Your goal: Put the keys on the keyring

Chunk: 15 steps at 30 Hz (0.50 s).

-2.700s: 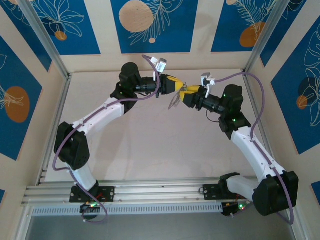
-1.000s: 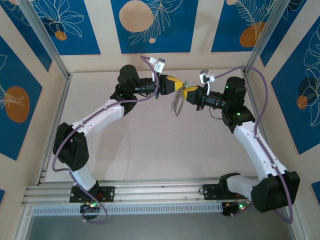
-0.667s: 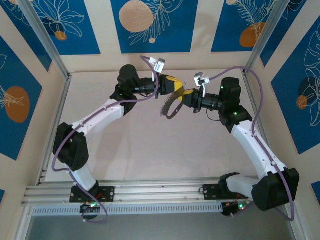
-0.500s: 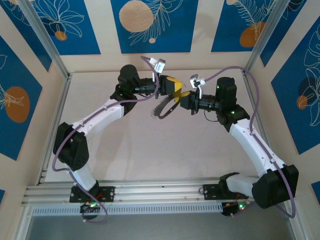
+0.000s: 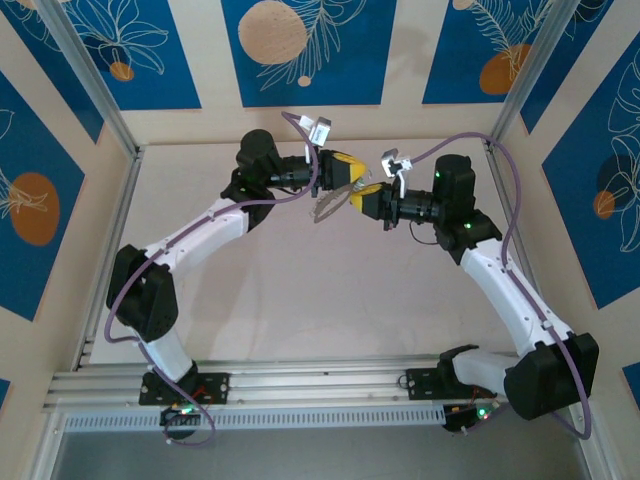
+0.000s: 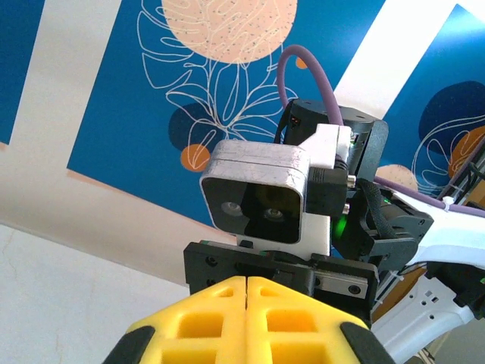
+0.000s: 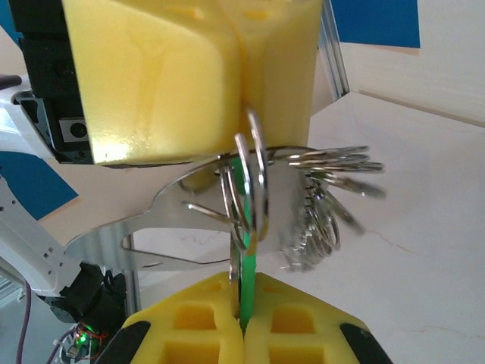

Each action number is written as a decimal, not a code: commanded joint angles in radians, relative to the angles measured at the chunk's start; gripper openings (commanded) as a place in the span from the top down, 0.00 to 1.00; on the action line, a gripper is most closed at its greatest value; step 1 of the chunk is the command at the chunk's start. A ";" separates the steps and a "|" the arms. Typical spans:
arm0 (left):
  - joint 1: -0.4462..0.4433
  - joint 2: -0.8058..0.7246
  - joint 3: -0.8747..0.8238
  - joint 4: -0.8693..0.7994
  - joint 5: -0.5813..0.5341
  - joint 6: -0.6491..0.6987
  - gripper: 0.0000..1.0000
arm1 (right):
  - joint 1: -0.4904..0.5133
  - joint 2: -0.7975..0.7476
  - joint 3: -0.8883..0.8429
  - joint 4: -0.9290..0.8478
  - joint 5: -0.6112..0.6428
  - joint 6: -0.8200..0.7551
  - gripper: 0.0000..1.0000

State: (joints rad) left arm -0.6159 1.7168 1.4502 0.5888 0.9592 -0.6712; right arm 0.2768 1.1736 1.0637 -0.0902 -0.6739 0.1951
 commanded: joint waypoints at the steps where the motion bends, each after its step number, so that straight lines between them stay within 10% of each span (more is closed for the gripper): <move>1: -0.022 0.002 0.020 0.018 0.006 0.029 1.00 | -0.013 -0.029 -0.014 0.055 0.018 0.034 0.99; 6: -0.022 -0.008 0.012 0.005 -0.010 0.043 1.00 | -0.038 -0.058 -0.033 0.077 0.003 0.057 0.64; 15: -0.021 -0.009 0.003 0.030 -0.033 0.030 1.00 | -0.135 -0.187 -0.121 0.136 -0.056 0.137 0.55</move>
State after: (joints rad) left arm -0.6250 1.7168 1.4502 0.5797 0.9398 -0.6479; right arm 0.1680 1.0374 0.9791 -0.0109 -0.7025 0.2779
